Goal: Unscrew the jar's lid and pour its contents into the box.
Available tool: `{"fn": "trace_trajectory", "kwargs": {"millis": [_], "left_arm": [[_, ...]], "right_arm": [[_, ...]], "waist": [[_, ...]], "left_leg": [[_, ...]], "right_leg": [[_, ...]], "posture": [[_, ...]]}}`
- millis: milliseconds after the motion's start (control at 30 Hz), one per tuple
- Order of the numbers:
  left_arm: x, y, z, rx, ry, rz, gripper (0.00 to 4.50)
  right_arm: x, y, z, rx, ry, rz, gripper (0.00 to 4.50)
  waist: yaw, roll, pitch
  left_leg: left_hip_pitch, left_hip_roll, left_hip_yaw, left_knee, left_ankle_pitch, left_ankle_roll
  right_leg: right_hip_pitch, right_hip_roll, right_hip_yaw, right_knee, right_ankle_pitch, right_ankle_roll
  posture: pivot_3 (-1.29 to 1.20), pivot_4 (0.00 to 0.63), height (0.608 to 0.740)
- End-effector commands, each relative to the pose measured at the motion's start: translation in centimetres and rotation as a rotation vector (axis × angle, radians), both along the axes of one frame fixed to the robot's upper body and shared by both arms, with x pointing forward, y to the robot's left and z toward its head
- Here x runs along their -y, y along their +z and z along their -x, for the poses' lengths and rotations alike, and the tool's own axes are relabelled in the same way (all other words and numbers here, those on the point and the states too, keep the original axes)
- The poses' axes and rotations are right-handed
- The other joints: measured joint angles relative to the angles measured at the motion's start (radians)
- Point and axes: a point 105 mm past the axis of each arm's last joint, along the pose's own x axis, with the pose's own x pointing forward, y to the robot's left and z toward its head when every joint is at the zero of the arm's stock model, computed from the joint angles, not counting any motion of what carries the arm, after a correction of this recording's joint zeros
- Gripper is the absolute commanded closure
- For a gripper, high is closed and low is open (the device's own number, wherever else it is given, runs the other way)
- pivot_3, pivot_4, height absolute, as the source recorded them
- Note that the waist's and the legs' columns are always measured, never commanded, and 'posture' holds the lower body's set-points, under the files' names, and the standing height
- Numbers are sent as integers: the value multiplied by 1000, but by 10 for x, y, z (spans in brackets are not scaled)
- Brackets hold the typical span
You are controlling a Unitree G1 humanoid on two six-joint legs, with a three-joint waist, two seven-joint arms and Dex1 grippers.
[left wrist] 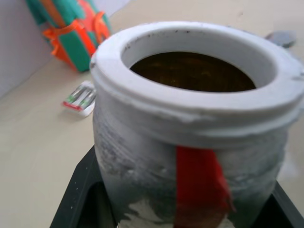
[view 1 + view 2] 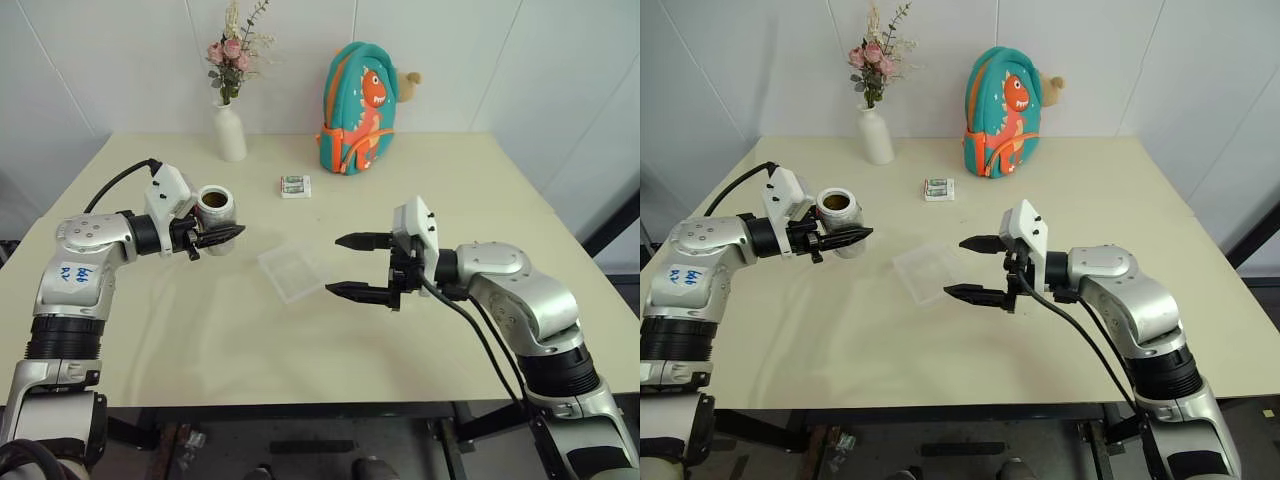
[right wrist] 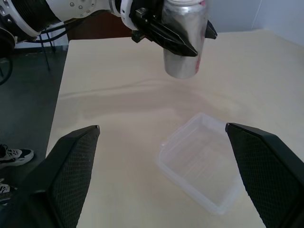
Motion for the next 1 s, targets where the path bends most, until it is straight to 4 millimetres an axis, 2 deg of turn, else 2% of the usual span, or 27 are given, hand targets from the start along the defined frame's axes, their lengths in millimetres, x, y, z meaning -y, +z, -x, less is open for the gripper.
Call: {"fn": "trace_trajectory", "kwargs": {"millis": [33,100,167,267,400,567,700,833,867,933,1000], "left_arm": [[-5,2,-21,75,134,-13,2494],[-4,4,-31,154,180,-66,2494],[1,1,-40,164,201,-48,2494],[15,-8,-46,149,179,-55,2494],[20,-13,-51,167,203,-135,2494],[26,-2,-56,223,224,-186,2494],[52,13,-52,564,182,-476,2494],[61,25,-54,768,240,-572,2494],[71,30,-47,951,215,-707,2494],[87,18,-40,1253,128,-1044,2494],[89,25,-38,1427,158,-1119,2494]], "right_arm": [[3,-1,-6,12,-45,-11,30],[6,-2,-9,8,-63,-14,30],[7,-4,-10,3,-74,-16,30],[8,-4,-12,-1,-86,-25,30],[9,-4,-12,-3,-99,-37,30],[11,-4,-11,-9,-118,-52,30],[11,-4,-13,-12,-138,-74,30],[11,-3,-14,-16,-146,-91,30],[12,-3,-14,-17,-151,-97,30],[12,-3,-16,-20,-164,-112,30],[12,-3,-17,-26,-171,-128,30]], "waist": [[3,0,0],[5,0,0],[6,0,0],[5,0,0],[-2,0,0],[0,0,0],[4,0,0],[8,0,0],[6,0,0],[2,0,0],[2,0,0]], "left_leg": [[0,0,0,0,0,0],[-1,0,0,1,0,0],[-2,0,0,1,0,0],[-3,0,0,1,0,0],[-3,0,0,1,0,0],[-3,0,0,1,0,0],[-3,0,0,1,0,0],[-3,0,0,1,0,0],[-3,0,0,1,0,0],[-3,0,0,1,0,0],[-3,0,0,1,0,0]], "right_leg": [[0,0,0,0,0,0],[0,0,0,0,0,0],[-1,0,0,0,0,1],[-1,0,0,0,0,1],[-2,0,0,0,0,1],[-2,0,0,2,0,1],[-2,0,0,1,0,1],[-2,0,0,0,1,1],[-2,0,0,0,1,1],[-3,0,0,1,1,1],[-3,0,1,1,1,2]], "posture": [[0,150,740],[0,150,740],[0,150,740],[0,150,740],[0,150,740],[0,150,740],[0,150,740],[0,150,740],[0,150,740],[0,150,740],[0,150,740]]}}
